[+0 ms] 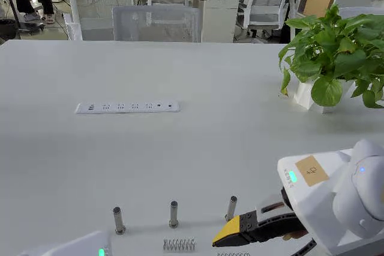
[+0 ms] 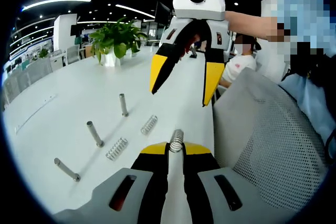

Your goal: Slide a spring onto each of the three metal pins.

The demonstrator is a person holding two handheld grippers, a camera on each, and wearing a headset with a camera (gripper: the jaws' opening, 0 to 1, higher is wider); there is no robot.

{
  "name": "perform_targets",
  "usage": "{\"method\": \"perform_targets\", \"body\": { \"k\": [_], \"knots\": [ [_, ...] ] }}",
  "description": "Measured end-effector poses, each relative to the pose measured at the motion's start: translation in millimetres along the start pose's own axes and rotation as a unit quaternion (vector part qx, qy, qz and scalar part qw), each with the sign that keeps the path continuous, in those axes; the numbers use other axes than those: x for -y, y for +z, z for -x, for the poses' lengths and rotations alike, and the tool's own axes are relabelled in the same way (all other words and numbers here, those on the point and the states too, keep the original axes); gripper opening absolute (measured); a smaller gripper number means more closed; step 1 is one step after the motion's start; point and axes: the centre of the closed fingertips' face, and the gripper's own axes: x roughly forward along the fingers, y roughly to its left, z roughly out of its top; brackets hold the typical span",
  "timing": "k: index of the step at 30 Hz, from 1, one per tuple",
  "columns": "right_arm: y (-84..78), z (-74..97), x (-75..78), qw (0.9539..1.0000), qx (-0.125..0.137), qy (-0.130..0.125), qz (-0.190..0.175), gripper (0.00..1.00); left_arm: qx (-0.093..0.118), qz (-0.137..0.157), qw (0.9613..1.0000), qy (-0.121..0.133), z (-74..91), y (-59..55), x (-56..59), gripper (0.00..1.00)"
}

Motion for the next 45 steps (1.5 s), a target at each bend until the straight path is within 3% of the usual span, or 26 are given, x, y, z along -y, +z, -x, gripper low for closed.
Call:
{"method": "perform_targets", "body": {
  "k": [7, 9, 11, 16, 21, 28, 33, 45],
  "knots": [
    [-17.2, -5.6, 0.6, 0.9998, -0.014, 0.001, -0.013, 0.33, 0.004, 0.0, 1.0, 0.003, 3.0, 3.8, -4.0, 0.06],
    [-18.1, -7.9, 3.6, 0.9988, 0.009, -0.004, -0.049, 0.33, 0.009, -0.001, 0.9999, 0.006, 4.2, 7.5, -6.2, 0.06],
    [-18.4, -7.3, 12.4, 0.9942, 0.039, -0.017, -0.099, 0.33, 0.015, -0.002, 0.9998, 0.015, 5.4, 10.8, -11.0, 0.06],
    [-10.7, 2.9, 30.8, 0.9781, 0.112, -0.047, -0.169, 0.33, 0.032, 0.004, 0.9987, 0.039, 8.8, 18.3, -22.6, 0.06],
    [-16.5, 4.2, 27.6, 0.9829, 0.102, -0.034, -0.15, 0.3, 0.054, 0.02, 0.9979, 0.03, 11.2, 29.4, -22.2, 0.06],
    [-22.1, -1.3, 19.0, 0.9907, 0.091, -0.016, -0.1, 0.27, 0.073, 0.007, 0.9971, 0.02, 14.1, 44.9, -14.1, 0.06],
    [-24.1, -2.4, 15.4, 0.9928, 0.087, -0.012, -0.082, 0.19, 0.075, 0.009, 0.997, 0.014, 13.8, 46.0, -10.8, 0.06],
    [-22.7, -0.7, 13.5, 0.9944, 0.089, -0.011, -0.057, 0.14, 0.081, 0.02, 0.9965, 0.009, 15.0, 46.8, -9.1, 0.06]
  ]
}}
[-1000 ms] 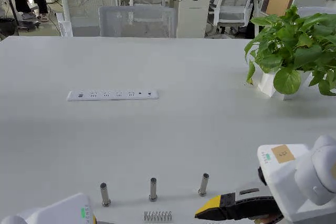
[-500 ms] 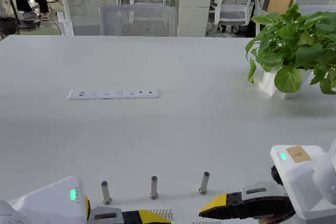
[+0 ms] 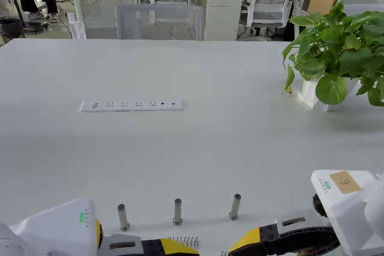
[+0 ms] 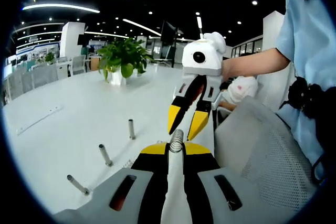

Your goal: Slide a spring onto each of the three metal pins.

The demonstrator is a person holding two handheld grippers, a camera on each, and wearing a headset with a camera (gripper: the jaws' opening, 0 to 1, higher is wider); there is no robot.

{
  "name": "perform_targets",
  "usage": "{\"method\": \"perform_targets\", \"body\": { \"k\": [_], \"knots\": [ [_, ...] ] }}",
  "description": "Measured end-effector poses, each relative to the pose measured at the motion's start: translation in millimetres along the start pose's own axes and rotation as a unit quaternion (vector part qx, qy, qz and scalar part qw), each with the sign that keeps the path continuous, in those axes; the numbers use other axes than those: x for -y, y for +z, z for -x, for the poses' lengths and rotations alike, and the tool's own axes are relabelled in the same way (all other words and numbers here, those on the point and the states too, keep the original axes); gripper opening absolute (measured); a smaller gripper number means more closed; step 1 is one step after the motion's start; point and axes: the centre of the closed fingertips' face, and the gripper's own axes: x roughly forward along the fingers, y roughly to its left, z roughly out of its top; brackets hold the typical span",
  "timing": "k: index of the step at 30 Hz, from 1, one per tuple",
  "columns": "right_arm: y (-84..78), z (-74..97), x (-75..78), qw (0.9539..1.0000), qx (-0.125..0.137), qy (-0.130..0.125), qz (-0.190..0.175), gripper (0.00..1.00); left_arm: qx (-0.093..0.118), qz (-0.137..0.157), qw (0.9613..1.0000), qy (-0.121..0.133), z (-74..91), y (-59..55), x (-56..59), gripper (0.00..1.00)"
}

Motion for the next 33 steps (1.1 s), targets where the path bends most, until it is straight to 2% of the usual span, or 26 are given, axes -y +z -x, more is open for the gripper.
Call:
{"method": "perform_targets", "body": {
  "k": [9, 14, 27, 29, 30, 33],
  "knots": [
    [-1.1, -1.6, -2.1, 0.9996, -0.008, 0.004, 0.027, 0.08, 0.0, 0.004, 1.0, -0.002, 0.1, -0.6, 1.2, 0.06],
    [0.4, -0.6, -1.4, 0.9997, -0.006, 0.002, 0.023, 0.07, 0.0, 0.008, 1.0, -0.002, 0.3, -2.1, 1.5, 0.06],
    [8.2, 4.7, -2.9, 0.999, -0.029, 0.002, 0.034, 0.07, -0.018, 0.003, 0.9998, -0.007, -1.3, -10.7, 1.6, 0.06],
    [12.5, 6.8, -3.6, 0.9989, -0.026, 0.007, 0.037, 0.0, -0.028, -0.003, 0.9996, -0.006, -1.1, -14.6, 1.0, 0.06],
    [14.7, 6.2, -3.8, 0.9994, -0.022, 0.002, 0.028, 0.0, -0.032, -0.004, 0.9995, -0.007, -1.0, -16.3, 1.4, 0.06],
    [19.5, 3.2, -5.9, 0.9989, -0.023, 0.007, 0.039, 0.0, -0.033, -0.003, 0.9994, -0.009, -1.6, -18.3, 2.6, 0.06]
  ]
}}
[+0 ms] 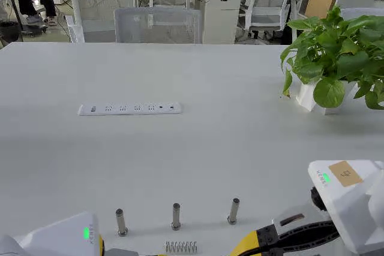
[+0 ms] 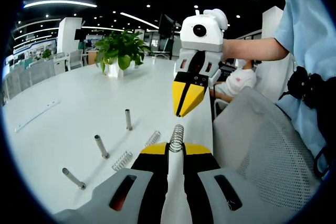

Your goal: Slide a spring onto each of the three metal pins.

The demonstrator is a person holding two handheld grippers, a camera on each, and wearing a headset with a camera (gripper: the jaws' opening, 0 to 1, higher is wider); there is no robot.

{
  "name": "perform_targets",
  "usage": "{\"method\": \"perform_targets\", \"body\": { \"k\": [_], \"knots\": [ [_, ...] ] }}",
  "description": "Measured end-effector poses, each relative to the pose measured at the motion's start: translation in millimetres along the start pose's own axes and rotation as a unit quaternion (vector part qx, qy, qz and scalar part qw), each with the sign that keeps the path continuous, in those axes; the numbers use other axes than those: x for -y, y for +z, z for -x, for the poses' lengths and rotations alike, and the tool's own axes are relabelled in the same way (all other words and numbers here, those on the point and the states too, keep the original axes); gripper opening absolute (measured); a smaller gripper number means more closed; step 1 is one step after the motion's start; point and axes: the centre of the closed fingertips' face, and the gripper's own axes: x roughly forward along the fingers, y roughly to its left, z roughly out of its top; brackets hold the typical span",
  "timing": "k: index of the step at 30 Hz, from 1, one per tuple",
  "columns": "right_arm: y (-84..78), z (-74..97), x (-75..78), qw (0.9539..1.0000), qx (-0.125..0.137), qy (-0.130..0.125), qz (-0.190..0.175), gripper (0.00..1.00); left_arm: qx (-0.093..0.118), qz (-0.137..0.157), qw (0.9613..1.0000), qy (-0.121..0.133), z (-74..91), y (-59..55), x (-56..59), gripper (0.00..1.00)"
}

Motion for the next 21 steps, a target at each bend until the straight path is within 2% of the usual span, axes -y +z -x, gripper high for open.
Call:
{"method": "perform_targets", "body": {
  "k": [3, 7, 8, 9, 10, 11, 14, 17, 21],
  "knots": [
    [-3.9, -2.0, 1.0, 0.9999, -0.006, 0.002, -0.012, 0.0, 0.007, 0.004, 1.0, 0.002, -0.6, 1.4, -0.8, 0.06],
    [-9.5, -2.1, 0.7, 0.9999, -0.013, -0.001, -0.01, 0.0, 0.008, 0.006, 0.9999, 0.004, -0.4, 1.5, -2.1, 0.06],
    [-12.4, -3.3, 1.3, 0.9997, -0.02, -0.005, -0.011, 0.08, 0.008, 0.005, 0.9999, 0.004, -0.3, 1.5, -2.1, 0.06],
    [-14.1, -3.2, 1.9, 0.9996, -0.024, -0.009, -0.008, 0.21, 0.008, 0.006, 0.9999, 0.003, -0.2, 1.7, -1.9, 0.06],
    [-17.5, -5.1, 3.5, 0.9993, -0.033, -0.015, -0.001, 0.28, 0.011, 0.004, 0.9999, 0.003, -0.2, 2.9, -1.7, 0.06],
    [-21.3, -4.4, 3.8, 0.999, -0.043, -0.014, 0.004, 0.3, 0.012, 0.005, 0.9999, 0.002, -0.2, 3.4, -1.4, 0.06],
    [-26.1, -7.4, 2.4, 0.999, -0.044, -0.005, 0.001, 0.22, 0.017, 0.004, 0.9998, -0.001, -0.4, 6.8, -0.1, 0.06],
    [-28.7, -8.0, 2.8, 0.9989, -0.045, -0.005, 0.008, 0.2, 0.021, 0.003, 0.9998, -0.003, -0.2, 10.1, 1.3, 0.06],
    [-25.5, -7.3, -0.2, 0.9991, -0.039, 0.003, 0.017, 0.12, 0.022, 0.003, 0.9997, -0.003, 0.8, 10.9, 1.4, 0.06]
  ]
}}
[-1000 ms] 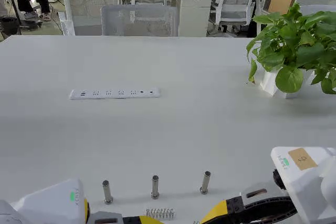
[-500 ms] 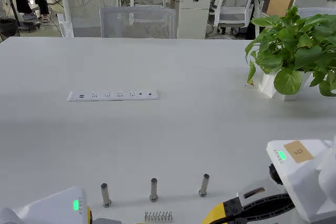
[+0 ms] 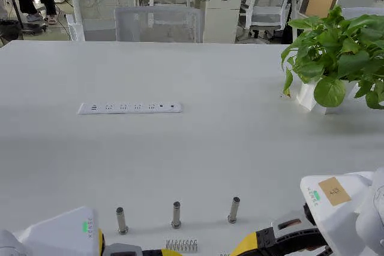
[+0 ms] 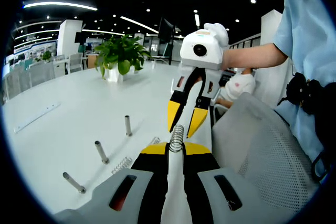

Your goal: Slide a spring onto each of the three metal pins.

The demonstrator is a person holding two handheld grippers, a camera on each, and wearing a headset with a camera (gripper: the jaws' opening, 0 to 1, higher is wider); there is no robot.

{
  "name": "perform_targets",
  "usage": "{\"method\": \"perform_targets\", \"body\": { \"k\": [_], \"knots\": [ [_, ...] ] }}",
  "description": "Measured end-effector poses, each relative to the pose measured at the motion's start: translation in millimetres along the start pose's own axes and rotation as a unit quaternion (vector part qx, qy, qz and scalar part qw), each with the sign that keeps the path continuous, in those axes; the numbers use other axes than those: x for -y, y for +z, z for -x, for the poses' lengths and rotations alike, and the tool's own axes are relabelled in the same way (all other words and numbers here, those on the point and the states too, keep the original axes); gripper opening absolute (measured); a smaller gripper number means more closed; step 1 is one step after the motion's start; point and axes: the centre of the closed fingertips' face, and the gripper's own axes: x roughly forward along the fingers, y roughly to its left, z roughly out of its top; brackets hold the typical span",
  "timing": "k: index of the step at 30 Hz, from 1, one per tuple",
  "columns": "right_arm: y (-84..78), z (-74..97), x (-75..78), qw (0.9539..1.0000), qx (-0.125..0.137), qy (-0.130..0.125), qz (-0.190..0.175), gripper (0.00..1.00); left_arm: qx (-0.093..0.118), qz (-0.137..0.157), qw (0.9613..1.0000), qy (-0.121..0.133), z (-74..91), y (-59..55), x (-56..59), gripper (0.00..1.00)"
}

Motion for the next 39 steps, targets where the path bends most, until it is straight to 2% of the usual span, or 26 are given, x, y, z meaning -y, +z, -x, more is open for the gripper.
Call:
{"method": "perform_targets", "body": {
  "k": [11, 39],
  "knots": [
    [3.2, 2.2, -1.1, 0.9999, 0.007, 0.004, 0.009, 0.07, -0.001, 0.004, 1.0, -0.003, 0.7, -2.0, 1.8, 0.06],
    [9.6, 9.7, -4.1, 0.9998, -0.004, 0.01, 0.017, 0.07, -0.001, 0.005, 0.9999, -0.009, 2.5, -3.2, 5.2, 0.06]
  ]
}}
